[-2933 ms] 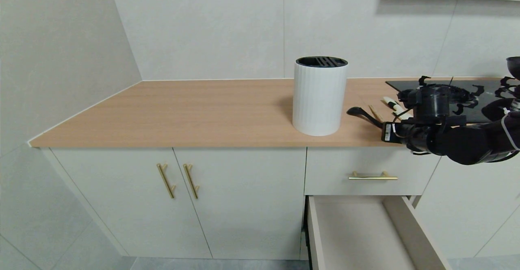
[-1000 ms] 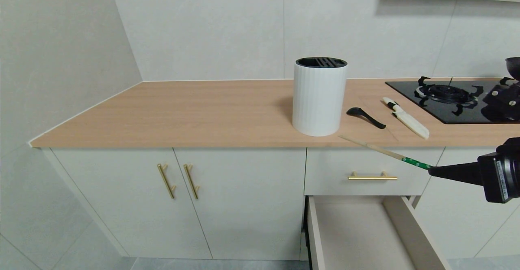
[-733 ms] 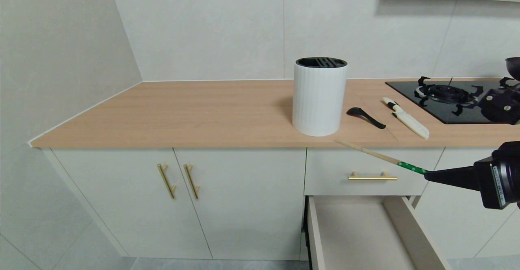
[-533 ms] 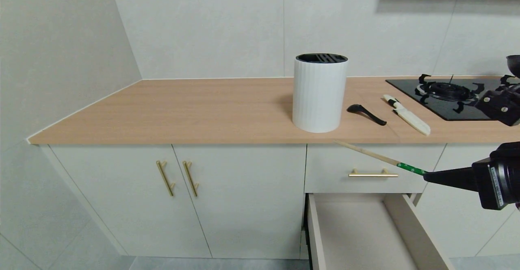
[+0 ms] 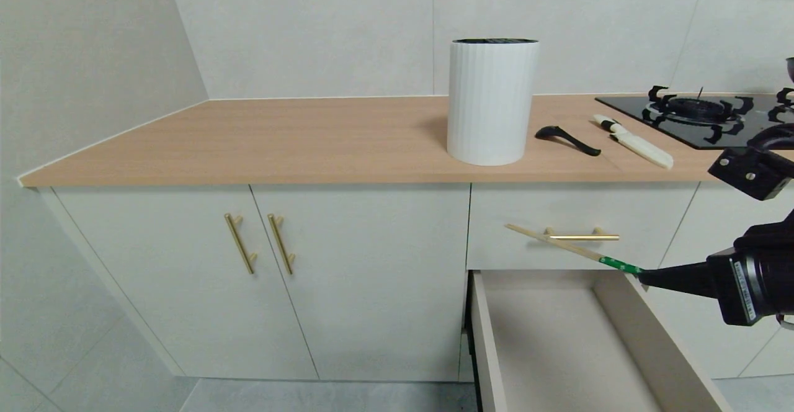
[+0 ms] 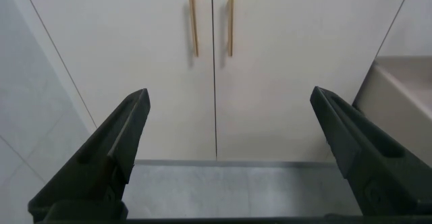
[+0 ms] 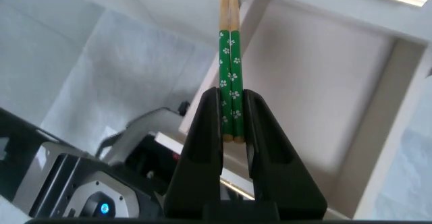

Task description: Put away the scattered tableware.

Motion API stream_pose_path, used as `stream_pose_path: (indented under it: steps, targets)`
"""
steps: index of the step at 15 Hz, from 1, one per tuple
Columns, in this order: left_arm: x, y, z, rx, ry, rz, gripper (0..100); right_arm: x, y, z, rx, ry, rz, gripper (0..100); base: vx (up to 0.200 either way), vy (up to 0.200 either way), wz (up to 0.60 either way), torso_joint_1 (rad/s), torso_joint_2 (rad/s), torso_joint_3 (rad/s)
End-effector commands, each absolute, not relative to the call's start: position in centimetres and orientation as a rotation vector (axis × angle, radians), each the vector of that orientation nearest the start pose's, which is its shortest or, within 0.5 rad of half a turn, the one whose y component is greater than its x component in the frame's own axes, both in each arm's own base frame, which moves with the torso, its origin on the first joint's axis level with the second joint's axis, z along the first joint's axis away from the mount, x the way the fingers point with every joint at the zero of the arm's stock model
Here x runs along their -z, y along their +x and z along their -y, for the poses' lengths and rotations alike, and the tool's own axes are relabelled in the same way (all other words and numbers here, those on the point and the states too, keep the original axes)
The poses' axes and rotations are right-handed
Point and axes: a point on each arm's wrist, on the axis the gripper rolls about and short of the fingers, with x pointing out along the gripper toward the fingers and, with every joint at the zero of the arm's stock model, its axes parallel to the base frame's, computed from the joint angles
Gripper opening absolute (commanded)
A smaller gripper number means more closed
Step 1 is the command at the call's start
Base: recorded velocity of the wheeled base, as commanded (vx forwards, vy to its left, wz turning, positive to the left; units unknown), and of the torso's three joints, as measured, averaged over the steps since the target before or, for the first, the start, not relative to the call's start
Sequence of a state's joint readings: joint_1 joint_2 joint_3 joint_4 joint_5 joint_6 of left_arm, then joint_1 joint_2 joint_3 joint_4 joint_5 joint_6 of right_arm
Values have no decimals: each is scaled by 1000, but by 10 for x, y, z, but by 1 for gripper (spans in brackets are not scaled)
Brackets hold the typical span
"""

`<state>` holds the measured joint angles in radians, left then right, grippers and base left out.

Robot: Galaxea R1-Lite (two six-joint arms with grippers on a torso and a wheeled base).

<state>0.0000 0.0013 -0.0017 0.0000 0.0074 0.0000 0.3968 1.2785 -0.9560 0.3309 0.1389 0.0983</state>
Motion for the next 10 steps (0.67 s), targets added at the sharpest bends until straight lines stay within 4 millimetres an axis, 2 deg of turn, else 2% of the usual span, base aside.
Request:
stream_pose_path:
  steps: [1, 5, 10]
  targets:
    - [-76, -23, 0, -8, 0, -2, 100, -236, 175, -77, -480, 3, -709, 0, 0, 0, 0, -149, 442, 290]
    - [-76, -23, 0, -8, 0, -2, 100, -229, 182, -80, -475, -2, -739, 0, 0, 0, 0, -128, 449, 306]
    - [-76, -23, 0, -8, 0, 0, 100, -219, 192, -84, -468, -8, -790, 0, 0, 0, 0, -19, 103, 71]
